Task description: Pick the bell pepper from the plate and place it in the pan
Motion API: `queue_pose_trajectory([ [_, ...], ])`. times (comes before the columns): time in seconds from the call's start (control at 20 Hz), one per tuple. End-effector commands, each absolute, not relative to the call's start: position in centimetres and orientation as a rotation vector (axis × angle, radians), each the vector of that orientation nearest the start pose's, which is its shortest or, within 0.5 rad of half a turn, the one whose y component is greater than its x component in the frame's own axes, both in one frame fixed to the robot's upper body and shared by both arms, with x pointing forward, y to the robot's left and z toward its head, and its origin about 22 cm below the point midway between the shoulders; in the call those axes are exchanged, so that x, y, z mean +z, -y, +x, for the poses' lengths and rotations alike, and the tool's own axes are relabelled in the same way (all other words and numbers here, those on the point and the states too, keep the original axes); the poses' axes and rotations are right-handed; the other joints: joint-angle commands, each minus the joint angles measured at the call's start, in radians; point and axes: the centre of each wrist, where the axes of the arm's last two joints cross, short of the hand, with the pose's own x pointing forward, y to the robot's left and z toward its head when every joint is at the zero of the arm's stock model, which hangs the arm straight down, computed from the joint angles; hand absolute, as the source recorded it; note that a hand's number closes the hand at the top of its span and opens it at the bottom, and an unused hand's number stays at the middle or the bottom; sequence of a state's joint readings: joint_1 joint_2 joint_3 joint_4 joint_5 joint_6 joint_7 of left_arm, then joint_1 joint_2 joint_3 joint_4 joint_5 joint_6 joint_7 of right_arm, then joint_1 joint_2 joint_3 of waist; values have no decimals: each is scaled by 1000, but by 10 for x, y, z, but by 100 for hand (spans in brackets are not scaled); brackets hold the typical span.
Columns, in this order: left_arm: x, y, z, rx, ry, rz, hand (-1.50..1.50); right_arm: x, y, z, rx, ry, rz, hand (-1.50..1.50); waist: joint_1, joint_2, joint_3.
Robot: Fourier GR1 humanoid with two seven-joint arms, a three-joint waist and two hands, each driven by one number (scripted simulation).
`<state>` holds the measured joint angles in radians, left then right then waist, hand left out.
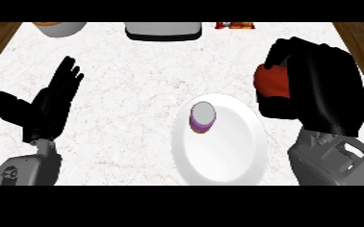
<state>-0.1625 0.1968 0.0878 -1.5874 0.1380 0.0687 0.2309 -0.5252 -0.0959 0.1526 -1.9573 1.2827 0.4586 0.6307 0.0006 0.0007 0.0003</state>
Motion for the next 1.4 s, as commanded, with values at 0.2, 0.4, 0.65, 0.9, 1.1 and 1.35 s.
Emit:
queue_pose_trajectory([
  [0.2, 56, -274, 284, 34, 1524, 93, 0, 200, 260, 306, 658, 1455, -1355, 150, 0, 4, 1],
  [0.4, 54, -278, 272, 43, 1531, 98, 0, 171, 315, 311, 637, 1435, -1325, 150, 3, 2, 1],
  [0.65, 68, -273, 273, 37, 1524, 90, 0, 126, 341, 349, 704, 1430, -1293, 150, 18, 4, 1],
  [0.9, 65, -269, 279, 32, 1522, 106, 0, 84, 363, 359, 736, 1454, -1193, 150, 14, 4, 1],
  [1.1, 62, -268, 284, 15, 1525, 78, 0, 66, 348, 390, 767, 1424, -1204, 150, 22, 7, 1],
  [1.35, 52, -256, 278, 26, 1528, 78, 0, 54, 365, 389, 587, 1223, -1107, -150, 23, 8, 1],
])
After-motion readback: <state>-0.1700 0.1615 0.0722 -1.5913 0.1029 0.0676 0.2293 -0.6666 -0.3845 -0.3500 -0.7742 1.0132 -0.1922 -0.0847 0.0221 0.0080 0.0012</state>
